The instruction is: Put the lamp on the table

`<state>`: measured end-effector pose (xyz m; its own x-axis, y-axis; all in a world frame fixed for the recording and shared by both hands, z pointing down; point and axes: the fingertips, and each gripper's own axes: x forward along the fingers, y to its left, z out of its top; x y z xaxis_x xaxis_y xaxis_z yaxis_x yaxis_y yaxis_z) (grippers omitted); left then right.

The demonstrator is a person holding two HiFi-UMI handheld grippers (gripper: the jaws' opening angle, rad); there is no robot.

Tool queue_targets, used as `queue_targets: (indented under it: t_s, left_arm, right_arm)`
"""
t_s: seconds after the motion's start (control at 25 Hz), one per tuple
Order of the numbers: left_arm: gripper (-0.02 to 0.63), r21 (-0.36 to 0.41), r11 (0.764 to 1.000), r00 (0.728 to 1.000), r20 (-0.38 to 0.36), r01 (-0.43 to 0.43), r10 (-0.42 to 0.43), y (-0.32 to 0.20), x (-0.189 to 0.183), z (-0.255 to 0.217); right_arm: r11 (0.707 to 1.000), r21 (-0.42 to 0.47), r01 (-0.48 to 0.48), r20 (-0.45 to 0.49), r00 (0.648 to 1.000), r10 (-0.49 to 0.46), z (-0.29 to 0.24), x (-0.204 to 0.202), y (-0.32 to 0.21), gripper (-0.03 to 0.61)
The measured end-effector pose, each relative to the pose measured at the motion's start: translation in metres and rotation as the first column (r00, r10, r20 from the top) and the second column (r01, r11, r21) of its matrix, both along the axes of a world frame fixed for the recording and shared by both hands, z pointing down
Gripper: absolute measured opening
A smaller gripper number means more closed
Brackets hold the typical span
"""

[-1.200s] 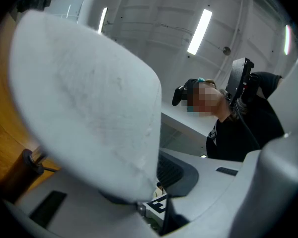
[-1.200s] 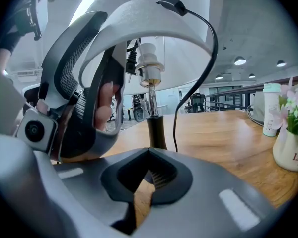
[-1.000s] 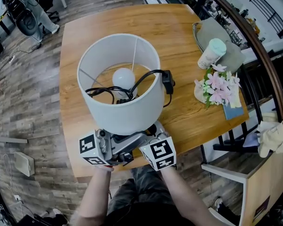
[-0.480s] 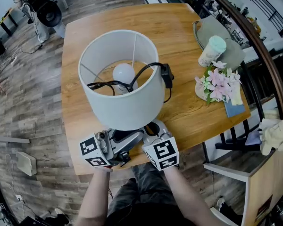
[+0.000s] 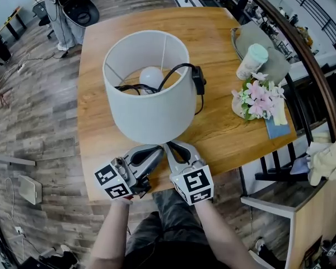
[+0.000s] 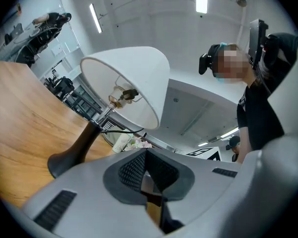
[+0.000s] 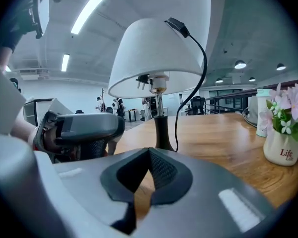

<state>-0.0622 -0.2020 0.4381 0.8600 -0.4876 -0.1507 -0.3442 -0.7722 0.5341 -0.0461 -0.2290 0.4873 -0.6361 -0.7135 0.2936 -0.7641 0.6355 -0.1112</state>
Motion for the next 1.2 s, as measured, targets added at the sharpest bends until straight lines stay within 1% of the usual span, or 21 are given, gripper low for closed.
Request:
queue_targets:
  t_s: [0.16, 0.32, 0.4, 0.52, 0.68, 0.76, 0.84, 0.96, 1.2]
  left_arm:
    - [-0.003, 0.005, 0.997, 0.994, 0.072, 0.08, -0.08, 0.003, -0.007, 0.004]
    - [-0.003, 0.035, 0.987, 0.975, 0.154, 0.16, -0.163, 0.009, -0.011, 0.003]
    - [-0.003, 0.058, 0.979, 0.958, 0.201, 0.196, -0.204, 0.012, -0.013, 0.001]
    - [-0.003, 0.103, 0.965, 0.926, 0.274, 0.24, -0.26, 0.017, -0.018, -0.003]
    - [-0.003, 0.171, 0.944, 0.887, 0.329, 0.282, -0.324, 0.027, -0.02, -0.013]
    - [-0.003, 0.2, 0.934, 0.872, 0.343, 0.295, -0.349, 0.034, -0.02, -0.022]
    - [-0.003, 0.218, 0.924, 0.864, 0.337, 0.315, -0.374, 0.041, -0.02, -0.031]
    - [-0.003, 0.225, 0.913, 0.86, 0.318, 0.34, -0.398, 0.049, -0.021, -0.042]
    - [-0.003, 0.224, 0.902, 0.855, 0.299, 0.369, -0.424, 0.068, -0.026, -0.056]
  right_arm:
    - [1.0, 0.021, 0.004, 0.016, 1.0, -0.004, -0.012, -0.001, 0.009, 0.008]
    - [0.999, 0.049, 0.014, 0.024, 1.0, -0.015, -0.025, -0.001, 0.022, 0.008]
    - [0.998, 0.065, 0.017, 0.029, 0.999, -0.019, -0.034, -0.001, 0.028, 0.008]
    - [0.996, 0.091, 0.02, 0.035, 0.999, -0.023, -0.047, -0.002, 0.038, 0.008]
    - [0.992, 0.123, 0.018, 0.051, 0.998, -0.025, -0.065, -0.002, 0.052, 0.008]
    - [0.99, 0.138, 0.022, 0.061, 0.998, -0.031, -0.074, -0.004, 0.061, 0.008]
    - [0.987, 0.156, 0.028, 0.065, 0.997, -0.039, -0.083, -0.006, 0.07, 0.008]
    - [0.982, 0.183, 0.037, 0.069, 0.996, -0.05, -0.094, -0.009, 0.082, 0.008]
    - [0.972, 0.23, 0.047, 0.075, 0.995, -0.066, -0.113, -0.013, 0.103, 0.007]
